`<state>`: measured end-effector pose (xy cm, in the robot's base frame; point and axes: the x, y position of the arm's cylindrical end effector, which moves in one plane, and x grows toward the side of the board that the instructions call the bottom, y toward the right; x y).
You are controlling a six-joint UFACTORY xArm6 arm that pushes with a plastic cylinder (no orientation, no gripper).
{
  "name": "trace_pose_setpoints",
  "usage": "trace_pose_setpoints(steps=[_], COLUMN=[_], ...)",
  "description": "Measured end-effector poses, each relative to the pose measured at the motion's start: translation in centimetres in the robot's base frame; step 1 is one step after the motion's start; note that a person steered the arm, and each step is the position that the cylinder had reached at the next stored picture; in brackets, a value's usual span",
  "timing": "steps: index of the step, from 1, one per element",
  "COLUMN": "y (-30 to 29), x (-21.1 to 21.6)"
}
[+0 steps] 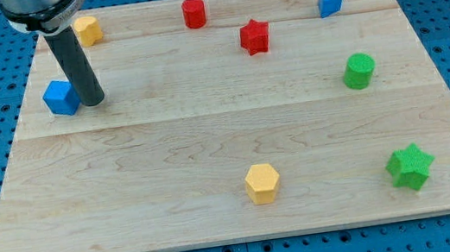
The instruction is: Place red star to the bottom of blue cube
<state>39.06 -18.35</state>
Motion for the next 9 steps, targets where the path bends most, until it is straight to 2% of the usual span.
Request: trace_pose_setpoints(steps=[4,7,8,9], y=[-1.1,0.5,7.5,17.0], x=[-1.0,-1.0,-1.0,-0.9])
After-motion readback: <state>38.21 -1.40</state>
